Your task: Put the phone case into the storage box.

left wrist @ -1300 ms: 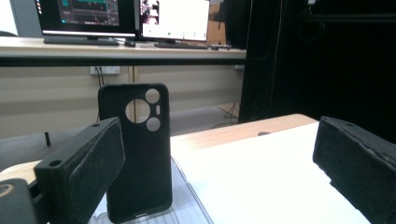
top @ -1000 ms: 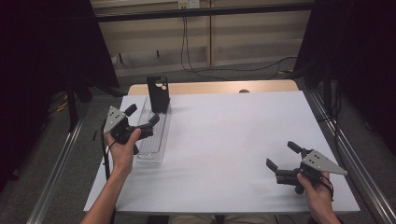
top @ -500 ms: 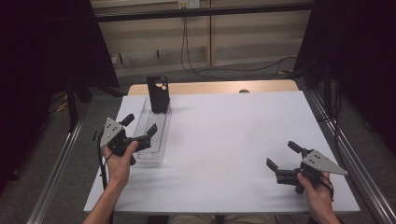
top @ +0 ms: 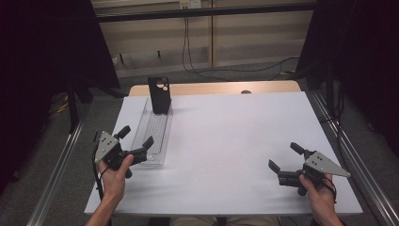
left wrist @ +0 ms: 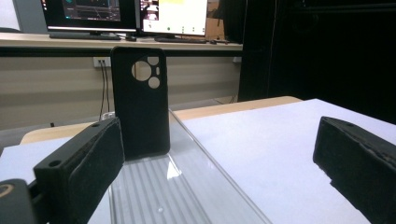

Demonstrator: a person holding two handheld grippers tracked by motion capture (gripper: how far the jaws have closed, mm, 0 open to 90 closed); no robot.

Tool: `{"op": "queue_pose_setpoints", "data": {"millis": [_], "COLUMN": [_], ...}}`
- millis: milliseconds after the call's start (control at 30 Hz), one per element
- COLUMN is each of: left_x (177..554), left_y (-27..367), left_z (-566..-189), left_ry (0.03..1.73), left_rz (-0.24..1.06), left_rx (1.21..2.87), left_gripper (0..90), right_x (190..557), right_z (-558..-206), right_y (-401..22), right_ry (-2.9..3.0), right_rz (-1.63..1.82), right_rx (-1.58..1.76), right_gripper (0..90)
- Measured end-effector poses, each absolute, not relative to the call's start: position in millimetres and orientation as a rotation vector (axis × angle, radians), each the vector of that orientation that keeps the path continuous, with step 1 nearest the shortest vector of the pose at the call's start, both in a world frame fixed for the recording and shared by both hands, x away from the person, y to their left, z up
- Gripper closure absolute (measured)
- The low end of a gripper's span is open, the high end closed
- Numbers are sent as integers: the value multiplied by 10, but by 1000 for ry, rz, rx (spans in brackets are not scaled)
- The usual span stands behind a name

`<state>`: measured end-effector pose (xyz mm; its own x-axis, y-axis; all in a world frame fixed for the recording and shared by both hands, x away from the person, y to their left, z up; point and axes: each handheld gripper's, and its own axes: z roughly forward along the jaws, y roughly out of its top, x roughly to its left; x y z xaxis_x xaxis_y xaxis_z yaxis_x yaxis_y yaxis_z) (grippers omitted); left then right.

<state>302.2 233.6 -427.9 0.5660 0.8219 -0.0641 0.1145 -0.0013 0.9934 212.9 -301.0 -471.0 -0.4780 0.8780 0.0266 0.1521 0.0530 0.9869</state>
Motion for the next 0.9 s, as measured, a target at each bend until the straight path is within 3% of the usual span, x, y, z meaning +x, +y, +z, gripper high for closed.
{"op": "queue_pose_setpoints", "data": {"millis": [900], "left_x": [2567], "left_y": [2489], "left_z": [-4527], "left_ry": [902], "left_rz": [683], "left_rx": [1502], "left_gripper": [26], "right_x": [2098], "right_z": [-4714], "right_y": [-3051], "right_ry": [1690], "right_rz": [1456], "right_rx": [1052], "right_gripper": [0]}}
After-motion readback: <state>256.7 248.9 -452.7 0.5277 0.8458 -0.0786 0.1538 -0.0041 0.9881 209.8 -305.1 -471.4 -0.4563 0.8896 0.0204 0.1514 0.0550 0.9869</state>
